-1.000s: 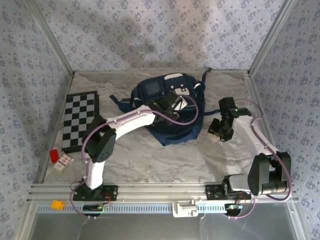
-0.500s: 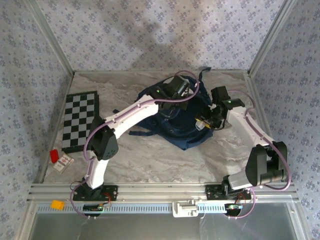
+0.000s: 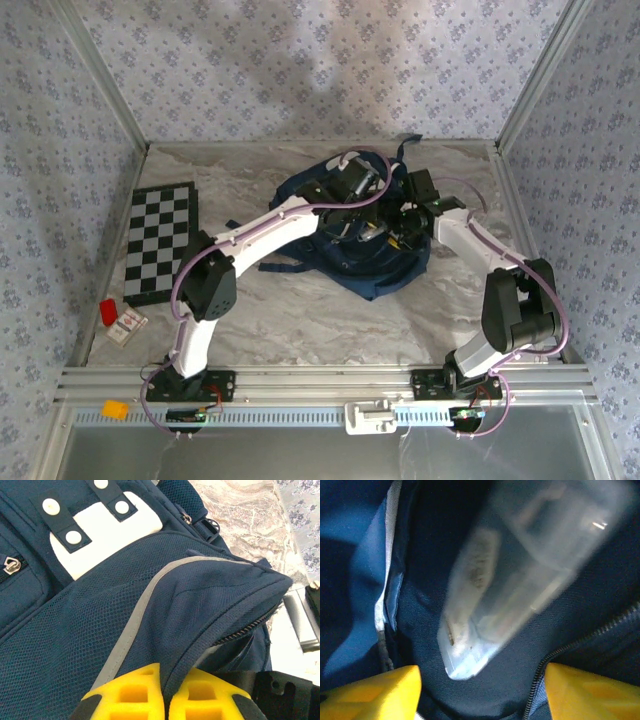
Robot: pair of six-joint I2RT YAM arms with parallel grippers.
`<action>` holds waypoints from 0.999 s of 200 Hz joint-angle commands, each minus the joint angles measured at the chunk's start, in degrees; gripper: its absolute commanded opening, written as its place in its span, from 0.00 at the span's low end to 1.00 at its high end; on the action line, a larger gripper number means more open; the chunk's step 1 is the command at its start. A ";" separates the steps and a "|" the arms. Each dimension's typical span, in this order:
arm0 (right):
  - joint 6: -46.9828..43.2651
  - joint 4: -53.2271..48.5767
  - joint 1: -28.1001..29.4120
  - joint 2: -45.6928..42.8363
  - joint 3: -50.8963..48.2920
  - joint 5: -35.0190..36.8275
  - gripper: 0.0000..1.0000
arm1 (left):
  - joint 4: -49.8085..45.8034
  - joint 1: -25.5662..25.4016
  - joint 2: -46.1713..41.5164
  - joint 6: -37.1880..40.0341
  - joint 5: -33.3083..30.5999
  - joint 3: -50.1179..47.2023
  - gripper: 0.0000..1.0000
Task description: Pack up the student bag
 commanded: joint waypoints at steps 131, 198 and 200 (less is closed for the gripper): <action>-8.97 -3.18 -7.96 -8.75 -5.63 3.02 0.48 | 5.30 1.64 -8.82 -3.00 13.63 -8.03 0.39; -9.73 -9.02 -2.32 -19.18 -13.64 6.44 0.51 | 16.37 10.70 -23.20 -13.90 15.89 -33.60 0.69; -9.56 -9.17 -1.98 -19.26 -13.56 6.52 0.51 | 16.76 11.06 -23.21 -14.20 15.99 -34.16 0.69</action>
